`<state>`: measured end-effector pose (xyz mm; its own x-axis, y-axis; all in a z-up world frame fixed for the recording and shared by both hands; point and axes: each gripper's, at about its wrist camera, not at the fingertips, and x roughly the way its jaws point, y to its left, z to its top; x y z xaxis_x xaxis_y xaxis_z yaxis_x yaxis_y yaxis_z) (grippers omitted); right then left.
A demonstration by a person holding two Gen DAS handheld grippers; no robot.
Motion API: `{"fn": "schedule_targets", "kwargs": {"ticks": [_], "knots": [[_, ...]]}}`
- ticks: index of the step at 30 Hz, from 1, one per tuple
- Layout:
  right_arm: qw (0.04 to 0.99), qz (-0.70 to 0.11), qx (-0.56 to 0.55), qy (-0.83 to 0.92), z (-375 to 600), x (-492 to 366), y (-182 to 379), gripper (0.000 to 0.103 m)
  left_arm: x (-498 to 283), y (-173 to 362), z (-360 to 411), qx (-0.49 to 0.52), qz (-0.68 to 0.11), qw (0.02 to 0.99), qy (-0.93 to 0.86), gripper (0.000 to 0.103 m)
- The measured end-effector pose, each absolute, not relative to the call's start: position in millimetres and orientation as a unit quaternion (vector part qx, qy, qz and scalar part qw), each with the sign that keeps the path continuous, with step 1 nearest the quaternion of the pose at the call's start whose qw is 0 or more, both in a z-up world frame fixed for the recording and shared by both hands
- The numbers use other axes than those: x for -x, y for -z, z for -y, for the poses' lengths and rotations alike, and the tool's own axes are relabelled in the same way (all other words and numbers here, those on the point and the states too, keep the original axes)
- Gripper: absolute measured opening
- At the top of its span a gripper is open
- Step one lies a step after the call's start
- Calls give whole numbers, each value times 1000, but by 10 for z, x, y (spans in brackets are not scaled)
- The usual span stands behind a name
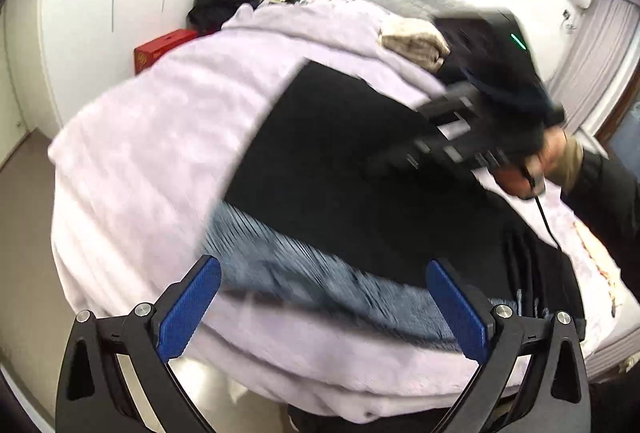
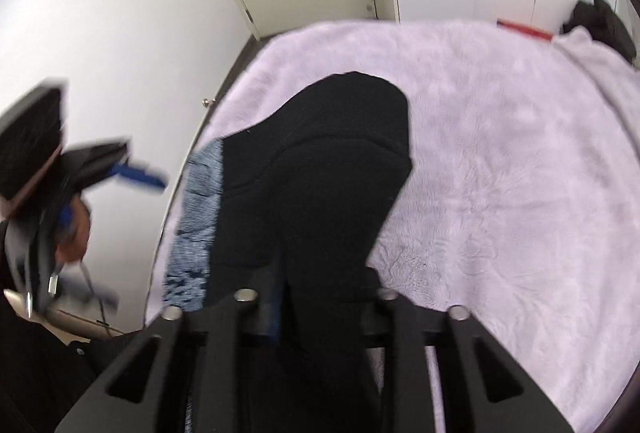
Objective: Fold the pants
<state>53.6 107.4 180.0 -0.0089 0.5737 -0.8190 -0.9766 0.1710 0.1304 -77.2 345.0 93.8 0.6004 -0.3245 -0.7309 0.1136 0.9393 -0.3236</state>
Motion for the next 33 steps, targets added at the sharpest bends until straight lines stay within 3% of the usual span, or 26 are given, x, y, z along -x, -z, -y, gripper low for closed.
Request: {"fn": "schedule_targets", "kwargs": {"ticks": [6,11,15,16,17,19,20,24,29,33], "knots": [[660,-337,313,-594,-1093,-154,-2136,21,228,-1071,-3838,96,-432,870,215,103],[660,-318,320,-601,-1133,-79,-2189,21,-101,-683,-3587,71,-513,802,297,103],[659,-319,334,-594,-1083,20,-2155,21,-56,-635,-3316,30,-506,803,313,103],[661,-323,335,-589,-1081,-6,-2146,21,-56,-637,-3319,30,-510,802,309,97],[664,-331,331,-583,-1071,-38,-2145,20,-40,-648,-3338,26,-510,806,298,64],[683,-350,326,-552,-1072,-137,-2138,25,-3,-672,-3378,23,-517,807,283,48],[694,-359,319,-537,-1075,-185,-2099,36,21,-683,-3366,15,-523,808,270,42],[741,-361,295,-482,-832,-284,-2206,68,59,-714,-3248,-14,-547,806,228,33],[706,-372,373,-474,-389,79,-2113,68,63,-982,-3226,-3,-542,810,224,32],[659,-440,425,-438,-161,186,-1595,68,154,-1233,-3154,-6,-536,815,221,30]]}}
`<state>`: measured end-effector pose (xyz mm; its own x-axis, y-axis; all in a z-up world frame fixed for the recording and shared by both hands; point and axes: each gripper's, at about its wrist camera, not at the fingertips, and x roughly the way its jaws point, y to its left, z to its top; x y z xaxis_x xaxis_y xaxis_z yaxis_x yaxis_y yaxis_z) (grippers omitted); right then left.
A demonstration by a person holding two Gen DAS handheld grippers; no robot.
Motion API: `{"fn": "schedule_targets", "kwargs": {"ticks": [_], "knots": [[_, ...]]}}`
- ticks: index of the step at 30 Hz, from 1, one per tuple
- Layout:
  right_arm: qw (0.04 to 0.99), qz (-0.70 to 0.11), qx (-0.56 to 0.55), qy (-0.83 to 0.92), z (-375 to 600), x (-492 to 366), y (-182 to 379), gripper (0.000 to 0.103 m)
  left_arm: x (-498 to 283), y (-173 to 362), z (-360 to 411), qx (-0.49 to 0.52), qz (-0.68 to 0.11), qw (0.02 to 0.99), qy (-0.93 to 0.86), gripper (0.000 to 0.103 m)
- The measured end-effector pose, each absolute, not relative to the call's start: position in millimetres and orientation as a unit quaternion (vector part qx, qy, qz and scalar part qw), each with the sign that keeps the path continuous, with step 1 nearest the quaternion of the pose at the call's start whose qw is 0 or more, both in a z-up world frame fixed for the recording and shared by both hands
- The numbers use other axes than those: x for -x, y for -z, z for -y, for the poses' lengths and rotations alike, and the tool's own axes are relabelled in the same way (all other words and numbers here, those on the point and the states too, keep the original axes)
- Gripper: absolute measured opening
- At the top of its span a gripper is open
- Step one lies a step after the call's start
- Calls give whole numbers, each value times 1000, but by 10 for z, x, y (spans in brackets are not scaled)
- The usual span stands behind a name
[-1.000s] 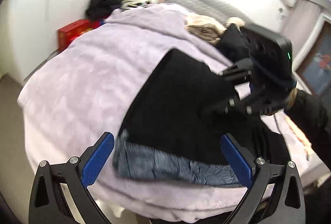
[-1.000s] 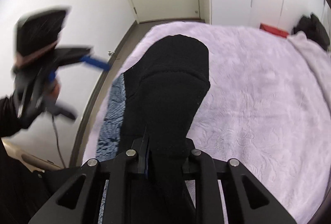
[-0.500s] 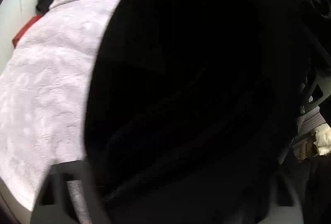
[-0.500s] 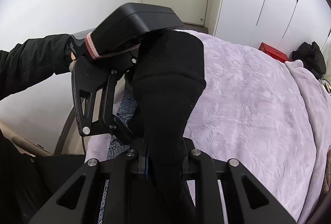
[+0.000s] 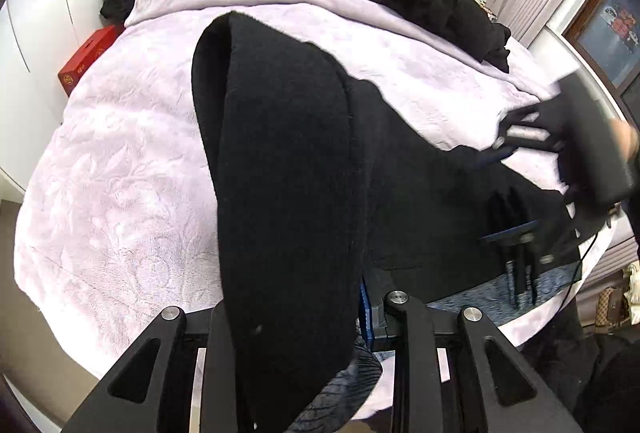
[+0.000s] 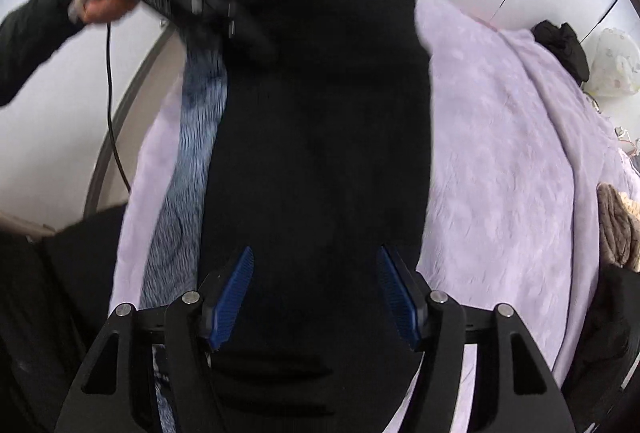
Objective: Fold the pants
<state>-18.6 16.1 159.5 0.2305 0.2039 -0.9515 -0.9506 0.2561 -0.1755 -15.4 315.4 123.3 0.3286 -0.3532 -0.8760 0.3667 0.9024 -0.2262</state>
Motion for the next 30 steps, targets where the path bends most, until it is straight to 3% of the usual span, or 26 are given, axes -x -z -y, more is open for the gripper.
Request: {"fn": "schedule_targets", "kwargs": {"ticks": [2,3,5,10,14,16,23,30], "knots": [[655,-492,395,-417,-130,27,-1277,69,183,-1375,-3074,-14,-527,819,226,29],[663,-502,368,-417,-129,-46,-1192,74,97,-1362,-3010,-18,-526,819,229,28],[676,-499,347,-417,-151,-102,-1175,80,110,-1418,-2859,-47,-523,823,216,28],[681,-487,304,-454,-183,83,-1479,81,219,-1497,-2635,-53,-529,825,192,28],[692,-502,316,-412,-251,191,-1162,86,150,-1559,-2421,-55,-533,822,191,27],[709,-496,299,-403,-209,206,-1287,87,220,-1595,-2319,-76,-527,827,182,27],[809,-438,176,-349,815,480,-1956,87,446,-1833,-2017,-86,-515,833,185,26],[857,-419,135,-269,1762,820,-1843,87,748,-2157,-1296,-129,-493,830,226,26]]}}
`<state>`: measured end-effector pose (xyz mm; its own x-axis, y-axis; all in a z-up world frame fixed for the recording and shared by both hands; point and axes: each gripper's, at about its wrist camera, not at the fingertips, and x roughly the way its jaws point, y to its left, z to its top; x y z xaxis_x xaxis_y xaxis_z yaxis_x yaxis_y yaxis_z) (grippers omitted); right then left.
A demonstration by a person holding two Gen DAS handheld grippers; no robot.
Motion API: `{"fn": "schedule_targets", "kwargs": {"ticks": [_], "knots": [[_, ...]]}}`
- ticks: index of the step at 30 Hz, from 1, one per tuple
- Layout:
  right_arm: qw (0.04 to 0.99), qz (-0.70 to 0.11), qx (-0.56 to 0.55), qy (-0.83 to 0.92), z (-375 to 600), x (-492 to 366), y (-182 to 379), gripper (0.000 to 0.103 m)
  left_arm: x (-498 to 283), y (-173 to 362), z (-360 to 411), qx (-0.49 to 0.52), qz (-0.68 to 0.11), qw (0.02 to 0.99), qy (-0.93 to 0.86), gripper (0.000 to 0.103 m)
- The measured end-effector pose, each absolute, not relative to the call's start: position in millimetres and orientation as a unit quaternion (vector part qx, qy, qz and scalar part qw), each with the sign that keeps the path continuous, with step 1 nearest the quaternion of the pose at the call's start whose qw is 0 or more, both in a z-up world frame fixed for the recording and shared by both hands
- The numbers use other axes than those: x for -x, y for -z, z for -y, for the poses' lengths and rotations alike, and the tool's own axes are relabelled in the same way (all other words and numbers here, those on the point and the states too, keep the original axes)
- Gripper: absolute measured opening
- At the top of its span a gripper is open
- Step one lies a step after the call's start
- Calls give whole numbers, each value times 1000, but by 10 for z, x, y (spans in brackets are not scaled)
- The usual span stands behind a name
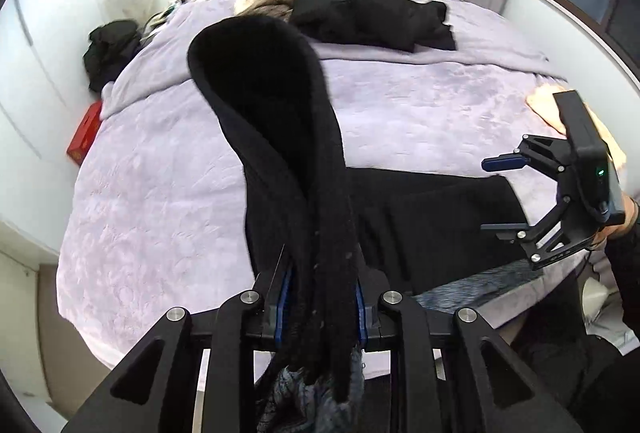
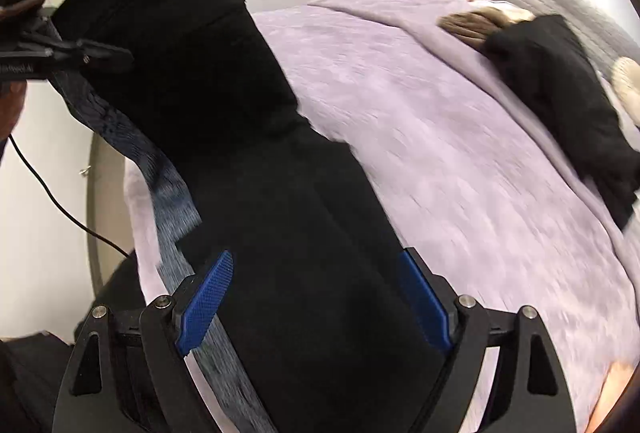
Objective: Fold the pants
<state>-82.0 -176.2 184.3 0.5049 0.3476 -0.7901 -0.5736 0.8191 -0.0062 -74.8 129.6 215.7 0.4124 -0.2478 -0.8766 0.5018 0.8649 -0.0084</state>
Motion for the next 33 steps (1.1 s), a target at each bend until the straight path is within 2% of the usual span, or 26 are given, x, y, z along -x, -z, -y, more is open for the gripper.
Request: {"fn": "schedule_targets", "kwargs": {"ticks": [10,22,24,25,26,28,33], "knots": [[881,-419,49,-215,2527,1301,-1506,87,1300,-2259,88,-197,-479,797,310,26],[889,-430,0,-155,3203,1650,-1223,87,1305,-1062,1362,-239,-551,741,300,27],[887,-438,-2,-146,3265,1686,-1176,87,1223,-892,1418,-223,-574,729,299,36],[887,-441,-1,-140,3296,1708,-1154,87,1201,-838,1441,-216,-579,726,302,47],[886,-443,-2,-136,3334,1736,-1145,87,1182,-823,1454,-198,-588,721,310,67],[886,-446,-4,-128,3408,1788,-1146,87,1185,-877,1446,-152,-599,707,344,89],[896,-429,-28,-110,3600,1939,-1323,87,1356,-1299,1268,-106,-565,723,384,89]]}}
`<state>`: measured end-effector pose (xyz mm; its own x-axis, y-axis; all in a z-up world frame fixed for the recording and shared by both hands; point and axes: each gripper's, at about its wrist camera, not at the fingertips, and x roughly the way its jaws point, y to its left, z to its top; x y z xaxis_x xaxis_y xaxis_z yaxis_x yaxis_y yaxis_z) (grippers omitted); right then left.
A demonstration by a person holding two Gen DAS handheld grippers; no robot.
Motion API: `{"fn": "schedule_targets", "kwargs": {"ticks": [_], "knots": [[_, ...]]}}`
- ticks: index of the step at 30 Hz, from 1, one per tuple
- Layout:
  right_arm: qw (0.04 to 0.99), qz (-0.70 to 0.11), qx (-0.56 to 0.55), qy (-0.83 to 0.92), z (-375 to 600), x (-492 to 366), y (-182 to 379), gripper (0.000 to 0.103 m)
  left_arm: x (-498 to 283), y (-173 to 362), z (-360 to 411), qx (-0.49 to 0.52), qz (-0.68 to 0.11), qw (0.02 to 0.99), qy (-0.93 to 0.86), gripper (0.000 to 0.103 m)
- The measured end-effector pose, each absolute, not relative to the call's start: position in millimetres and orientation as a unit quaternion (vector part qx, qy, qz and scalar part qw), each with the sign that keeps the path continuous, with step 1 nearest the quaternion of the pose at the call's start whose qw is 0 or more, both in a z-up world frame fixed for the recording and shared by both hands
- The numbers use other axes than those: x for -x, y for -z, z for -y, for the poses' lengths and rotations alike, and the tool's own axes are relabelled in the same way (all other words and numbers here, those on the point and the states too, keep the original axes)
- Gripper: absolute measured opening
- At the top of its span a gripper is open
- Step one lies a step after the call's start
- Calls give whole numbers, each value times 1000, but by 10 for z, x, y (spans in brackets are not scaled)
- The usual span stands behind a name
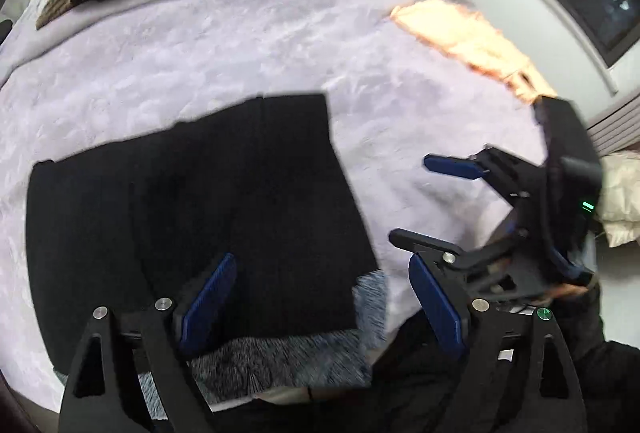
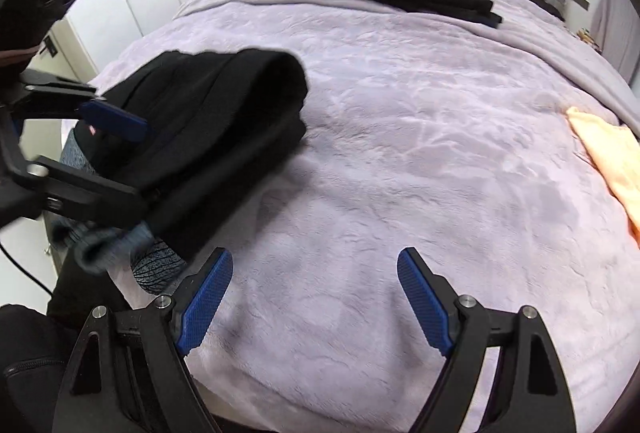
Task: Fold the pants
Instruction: 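Lower the folded end onto the stack and open the left gripper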
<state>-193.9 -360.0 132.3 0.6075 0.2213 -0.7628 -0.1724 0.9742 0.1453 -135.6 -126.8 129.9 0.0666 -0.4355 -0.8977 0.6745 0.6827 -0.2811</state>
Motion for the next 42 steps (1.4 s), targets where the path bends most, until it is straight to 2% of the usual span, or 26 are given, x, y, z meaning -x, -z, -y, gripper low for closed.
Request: {"fn": "schedule_targets", "kwargs": {"ticks": [4,5,10,12,15,18,22,27,32,37,42], "knots": [[911,-384,-48,-144,3581,1982,-1543,87,1342,-1572,874,-108,-508,772,366,91],[914,-369,-43,-161,3507,1980,-1617,87,1285,-1533,778,-114,-506,783,345,98],[919,-317,13,-233,2983,1641,-1840,87,962,-1113,325,-77,-536,792,283,100],[911,-325,30,-254,2806,1353,-1745,87,883,-963,229,-64,-542,790,281,100],[889,-391,58,-231,2687,836,-1339,87,894,-839,203,-66,-530,789,303,100],[882,-401,10,-247,2773,682,-1230,90,965,-783,312,-104,-514,797,300,100],[884,-409,48,-223,2688,831,-1371,90,1032,-877,427,-143,-510,797,290,100],[900,-365,79,-226,2662,1464,-1634,90,999,-1122,329,-150,-479,818,281,100],[895,-344,99,-266,2441,1895,-1571,90,798,-772,353,-174,-512,805,245,102],[884,-364,142,-258,2263,1926,-1230,95,818,-720,363,-176,-497,814,246,102],[885,-356,163,-252,2165,2019,-1467,97,831,-748,344,-169,-496,815,248,102]]}}
